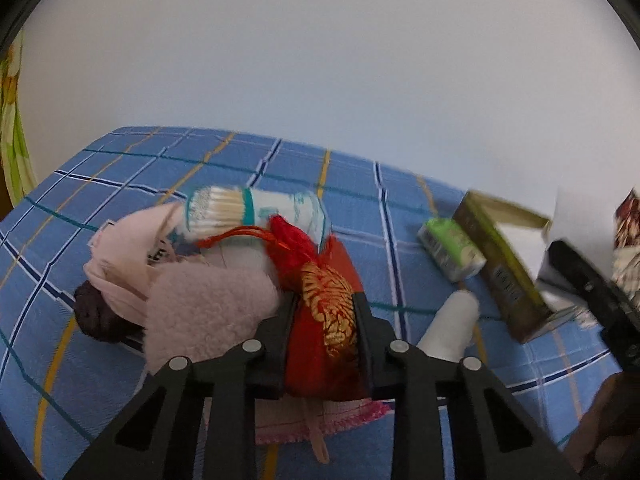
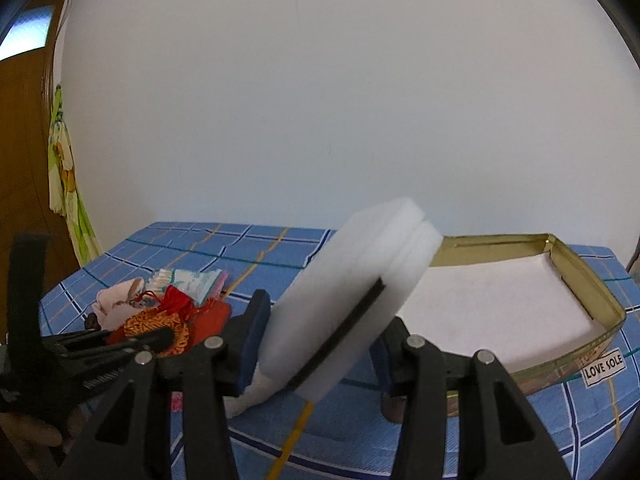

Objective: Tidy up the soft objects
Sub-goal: 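Grasp the white sponge block with the right tool while the left tool grasps the red pouch, then lower the sponge and red pouch into the gold tin and open both tools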

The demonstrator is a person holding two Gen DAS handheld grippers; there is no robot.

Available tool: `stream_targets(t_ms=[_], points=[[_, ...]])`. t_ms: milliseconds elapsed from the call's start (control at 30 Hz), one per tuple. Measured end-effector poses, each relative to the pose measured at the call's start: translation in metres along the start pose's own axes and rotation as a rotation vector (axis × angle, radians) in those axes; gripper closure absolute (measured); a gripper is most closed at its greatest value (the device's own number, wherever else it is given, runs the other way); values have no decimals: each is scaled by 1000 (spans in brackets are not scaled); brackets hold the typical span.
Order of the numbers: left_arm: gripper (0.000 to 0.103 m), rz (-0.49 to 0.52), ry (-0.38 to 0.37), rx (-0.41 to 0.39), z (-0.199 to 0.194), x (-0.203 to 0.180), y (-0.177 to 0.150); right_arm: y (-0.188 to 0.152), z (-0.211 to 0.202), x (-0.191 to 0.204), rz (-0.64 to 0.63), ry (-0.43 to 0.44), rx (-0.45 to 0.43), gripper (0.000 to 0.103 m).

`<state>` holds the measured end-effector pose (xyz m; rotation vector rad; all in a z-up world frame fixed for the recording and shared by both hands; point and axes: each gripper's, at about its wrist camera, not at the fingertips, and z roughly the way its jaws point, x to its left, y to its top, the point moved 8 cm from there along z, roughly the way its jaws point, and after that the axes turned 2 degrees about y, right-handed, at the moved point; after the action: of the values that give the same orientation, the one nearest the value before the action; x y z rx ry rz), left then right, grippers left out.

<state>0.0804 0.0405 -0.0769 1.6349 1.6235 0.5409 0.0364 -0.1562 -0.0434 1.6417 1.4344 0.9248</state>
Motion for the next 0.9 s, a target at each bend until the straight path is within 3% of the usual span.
stream_targets(t_ms=[367,600,900], points=[[79,22,-55,-137,-44,-8,18,12,-16,-3,20,-11,-86,56],[79,117,-128,-262,-82,-59,42,29,-42,-32,36,-95,-199,56],[79,214,-239,-272,-66,-144,50,30,-60,-107,78,-259,-224,56]])
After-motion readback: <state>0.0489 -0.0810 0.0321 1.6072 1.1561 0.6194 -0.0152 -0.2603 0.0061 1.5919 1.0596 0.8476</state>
